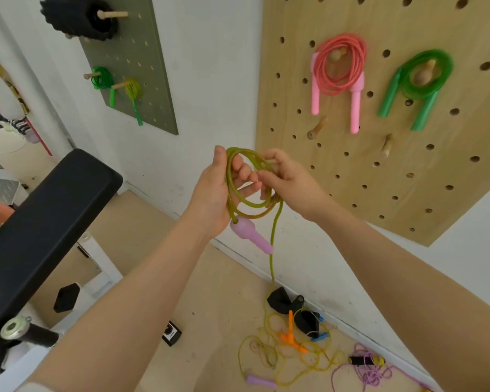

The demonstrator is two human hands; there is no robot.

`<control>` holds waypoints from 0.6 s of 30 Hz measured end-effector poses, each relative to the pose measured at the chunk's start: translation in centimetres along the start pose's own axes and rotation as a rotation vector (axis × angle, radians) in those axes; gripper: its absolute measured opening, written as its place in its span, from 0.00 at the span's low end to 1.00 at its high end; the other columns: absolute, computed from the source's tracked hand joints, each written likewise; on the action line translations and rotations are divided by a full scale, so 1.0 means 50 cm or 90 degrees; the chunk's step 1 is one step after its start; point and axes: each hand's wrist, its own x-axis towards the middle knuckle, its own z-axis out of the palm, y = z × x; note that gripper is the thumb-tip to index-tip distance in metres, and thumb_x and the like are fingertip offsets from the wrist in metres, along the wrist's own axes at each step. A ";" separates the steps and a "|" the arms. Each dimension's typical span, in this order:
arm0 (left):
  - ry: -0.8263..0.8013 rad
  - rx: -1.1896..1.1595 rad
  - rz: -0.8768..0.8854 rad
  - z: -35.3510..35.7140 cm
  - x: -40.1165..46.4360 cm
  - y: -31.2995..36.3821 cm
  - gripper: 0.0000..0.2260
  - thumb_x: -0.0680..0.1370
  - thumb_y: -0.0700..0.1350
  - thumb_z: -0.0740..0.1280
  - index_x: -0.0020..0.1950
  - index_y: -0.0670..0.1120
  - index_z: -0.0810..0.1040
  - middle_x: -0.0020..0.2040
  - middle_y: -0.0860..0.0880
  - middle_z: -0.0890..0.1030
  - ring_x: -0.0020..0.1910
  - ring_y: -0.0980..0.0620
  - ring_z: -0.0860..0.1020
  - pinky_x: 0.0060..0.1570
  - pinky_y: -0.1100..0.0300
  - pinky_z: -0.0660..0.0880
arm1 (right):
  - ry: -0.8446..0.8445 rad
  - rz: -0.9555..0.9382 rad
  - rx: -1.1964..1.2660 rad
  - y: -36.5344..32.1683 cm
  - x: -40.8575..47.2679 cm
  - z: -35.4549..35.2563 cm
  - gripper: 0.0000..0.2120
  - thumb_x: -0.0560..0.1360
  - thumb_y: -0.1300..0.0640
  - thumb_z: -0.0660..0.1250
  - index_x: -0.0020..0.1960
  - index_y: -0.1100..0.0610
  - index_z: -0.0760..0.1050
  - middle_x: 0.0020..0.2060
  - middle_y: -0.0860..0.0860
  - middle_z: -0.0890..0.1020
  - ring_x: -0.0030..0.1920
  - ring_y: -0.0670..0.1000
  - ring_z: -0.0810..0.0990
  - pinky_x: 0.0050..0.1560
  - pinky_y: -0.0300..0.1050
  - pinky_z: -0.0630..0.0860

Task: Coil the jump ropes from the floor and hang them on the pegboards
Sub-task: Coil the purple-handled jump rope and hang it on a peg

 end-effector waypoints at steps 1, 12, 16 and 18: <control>0.022 -0.002 -0.004 -0.005 0.007 0.007 0.24 0.82 0.56 0.47 0.33 0.45 0.68 0.27 0.51 0.72 0.29 0.54 0.74 0.35 0.63 0.76 | -0.019 -0.011 -0.122 0.000 0.004 0.006 0.10 0.79 0.61 0.59 0.61 0.56 0.67 0.36 0.51 0.77 0.31 0.45 0.77 0.34 0.43 0.77; -0.153 -0.090 -0.127 -0.110 0.046 0.063 0.26 0.79 0.59 0.48 0.26 0.48 0.67 0.23 0.55 0.66 0.13 0.60 0.57 0.14 0.69 0.53 | -0.029 0.258 0.247 -0.005 0.095 0.105 0.18 0.77 0.65 0.57 0.66 0.58 0.68 0.60 0.54 0.74 0.55 0.54 0.78 0.52 0.50 0.79; -0.188 -0.055 -0.133 -0.148 0.063 0.078 0.27 0.80 0.58 0.47 0.24 0.49 0.67 0.21 0.55 0.63 0.15 0.60 0.59 0.15 0.68 0.57 | -0.113 0.269 0.336 -0.011 0.118 0.132 0.13 0.80 0.62 0.56 0.62 0.61 0.71 0.49 0.56 0.81 0.47 0.54 0.82 0.53 0.50 0.77; -0.149 -0.037 -0.115 -0.165 0.074 0.086 0.28 0.81 0.56 0.48 0.23 0.49 0.68 0.21 0.54 0.65 0.17 0.58 0.62 0.18 0.67 0.63 | -0.092 0.216 0.402 -0.014 0.127 0.137 0.12 0.80 0.63 0.54 0.59 0.62 0.73 0.42 0.53 0.81 0.41 0.51 0.80 0.49 0.46 0.75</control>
